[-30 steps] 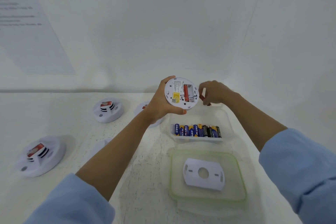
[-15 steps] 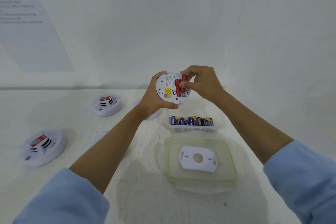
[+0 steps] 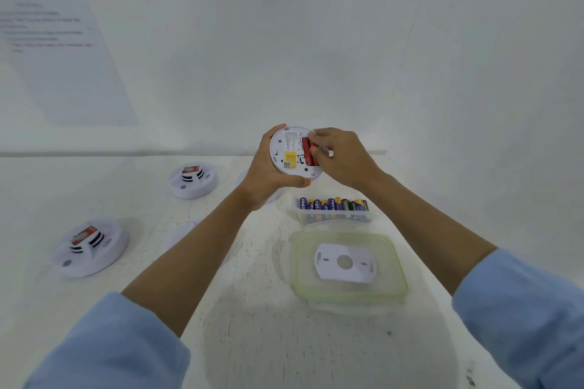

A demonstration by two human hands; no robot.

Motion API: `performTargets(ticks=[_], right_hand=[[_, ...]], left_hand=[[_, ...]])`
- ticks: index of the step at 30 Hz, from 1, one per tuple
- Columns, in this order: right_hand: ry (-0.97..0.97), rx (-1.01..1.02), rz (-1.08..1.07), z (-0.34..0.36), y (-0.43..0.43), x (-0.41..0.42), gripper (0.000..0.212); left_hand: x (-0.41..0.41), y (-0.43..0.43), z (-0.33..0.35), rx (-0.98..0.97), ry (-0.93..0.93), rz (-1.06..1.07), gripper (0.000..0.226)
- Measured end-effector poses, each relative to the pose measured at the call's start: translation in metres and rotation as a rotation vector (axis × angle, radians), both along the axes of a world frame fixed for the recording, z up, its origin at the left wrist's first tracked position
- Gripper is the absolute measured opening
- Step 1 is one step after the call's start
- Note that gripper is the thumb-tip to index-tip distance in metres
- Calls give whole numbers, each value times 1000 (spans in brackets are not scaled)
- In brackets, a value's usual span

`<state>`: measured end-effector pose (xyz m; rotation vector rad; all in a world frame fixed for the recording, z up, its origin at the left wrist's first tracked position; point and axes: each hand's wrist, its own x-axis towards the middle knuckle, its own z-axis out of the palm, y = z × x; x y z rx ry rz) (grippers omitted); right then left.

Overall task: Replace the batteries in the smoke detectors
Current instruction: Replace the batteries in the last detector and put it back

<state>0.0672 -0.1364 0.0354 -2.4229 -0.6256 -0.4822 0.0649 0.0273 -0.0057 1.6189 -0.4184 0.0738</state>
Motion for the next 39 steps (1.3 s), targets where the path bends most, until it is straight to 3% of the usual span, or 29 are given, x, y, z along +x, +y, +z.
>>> performTargets(ticks=[8,14,17,20,22,24,33,39], right_hand=[[121,85,-11,-1,-1,-13,29],[434,412,41,-7,-19,-29,34],[480,266,16,-16,-38,-44,35],[597,-43,40,-23,-45,-62,32],[628,-289,31,-32,-46,-72,42],[660,-407,3,-41,-47,-82,53],[647,-475,32,-55,-50,-96,74],[628,-486,50,-54,-46,-95,70]], left_hand=[[-8,2,-1,4,14,-29,103],[-23,12,-3,68,20,-58,105],[-35,19,-11,85,37,-71,103],[-49,19,-17,83,54,-82,103],[-58,17,-18,89,55,-77,101],[-67,16,-19,84,62,-70,98],[-99,14,-25,132,112,-46,104],[-108,17,-25,147,139,-37,108]])
